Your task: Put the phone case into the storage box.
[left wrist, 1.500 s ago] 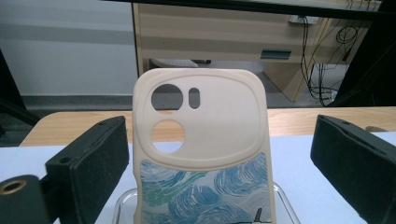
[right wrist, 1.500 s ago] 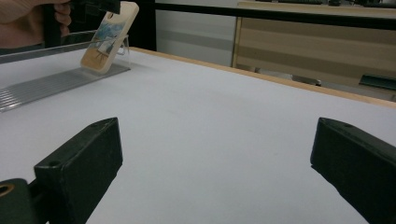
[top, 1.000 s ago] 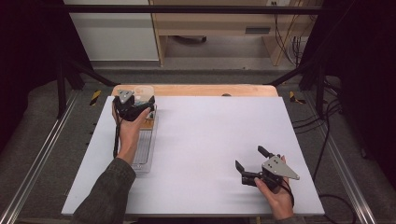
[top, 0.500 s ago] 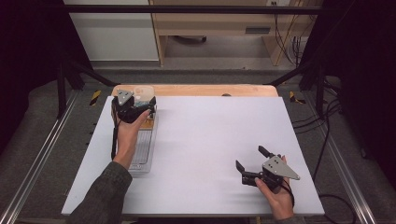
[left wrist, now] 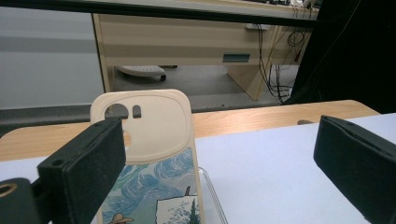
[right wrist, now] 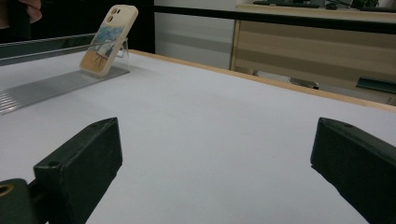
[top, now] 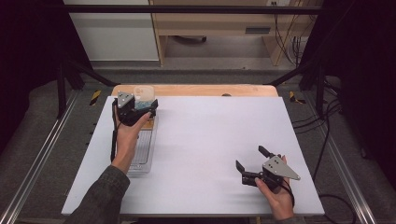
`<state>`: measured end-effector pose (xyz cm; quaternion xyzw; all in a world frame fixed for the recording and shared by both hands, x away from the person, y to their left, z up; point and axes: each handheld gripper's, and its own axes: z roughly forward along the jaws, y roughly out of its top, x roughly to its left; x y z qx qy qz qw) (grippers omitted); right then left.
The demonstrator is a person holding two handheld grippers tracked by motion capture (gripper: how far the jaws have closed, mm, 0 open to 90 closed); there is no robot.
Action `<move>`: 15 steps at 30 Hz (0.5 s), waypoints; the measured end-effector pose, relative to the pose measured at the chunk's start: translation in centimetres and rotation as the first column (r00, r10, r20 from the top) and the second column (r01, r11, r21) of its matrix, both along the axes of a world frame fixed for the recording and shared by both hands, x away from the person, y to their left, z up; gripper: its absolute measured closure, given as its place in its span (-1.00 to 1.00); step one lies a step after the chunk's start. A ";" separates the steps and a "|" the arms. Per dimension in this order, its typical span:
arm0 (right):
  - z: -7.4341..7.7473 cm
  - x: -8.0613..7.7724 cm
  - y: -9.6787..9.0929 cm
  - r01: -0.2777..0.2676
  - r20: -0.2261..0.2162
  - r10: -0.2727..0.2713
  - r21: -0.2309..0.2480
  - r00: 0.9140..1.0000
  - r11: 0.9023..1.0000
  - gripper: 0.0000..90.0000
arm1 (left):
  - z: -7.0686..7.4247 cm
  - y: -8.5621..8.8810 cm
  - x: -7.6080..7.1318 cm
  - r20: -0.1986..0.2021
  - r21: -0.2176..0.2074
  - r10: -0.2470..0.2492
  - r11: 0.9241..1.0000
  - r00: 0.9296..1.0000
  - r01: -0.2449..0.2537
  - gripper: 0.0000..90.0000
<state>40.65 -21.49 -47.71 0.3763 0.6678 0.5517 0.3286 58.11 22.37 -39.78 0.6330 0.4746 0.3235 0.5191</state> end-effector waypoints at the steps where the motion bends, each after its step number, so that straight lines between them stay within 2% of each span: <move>1: 0.0 0.0 0.0 0.000 0.001 0.000 0.000 1.000 1.000 -0.95 | 0.0 0.0 -0.1 0.003 0.004 -0.002 1.000 1.000 0.002 -0.96; 4: 0.0 0.0 0.0 0.000 0.001 0.000 -0.001 1.000 1.000 -0.95 | 0.1 -0.2 -0.3 0.010 0.028 -0.013 1.000 1.000 0.013 -0.96; 15: 0.0 0.0 0.1 -0.001 0.000 0.001 -0.002 1.000 1.000 -0.95 | 0.1 -0.1 -0.9 0.000 0.024 -0.023 0.999 1.000 0.023 -0.96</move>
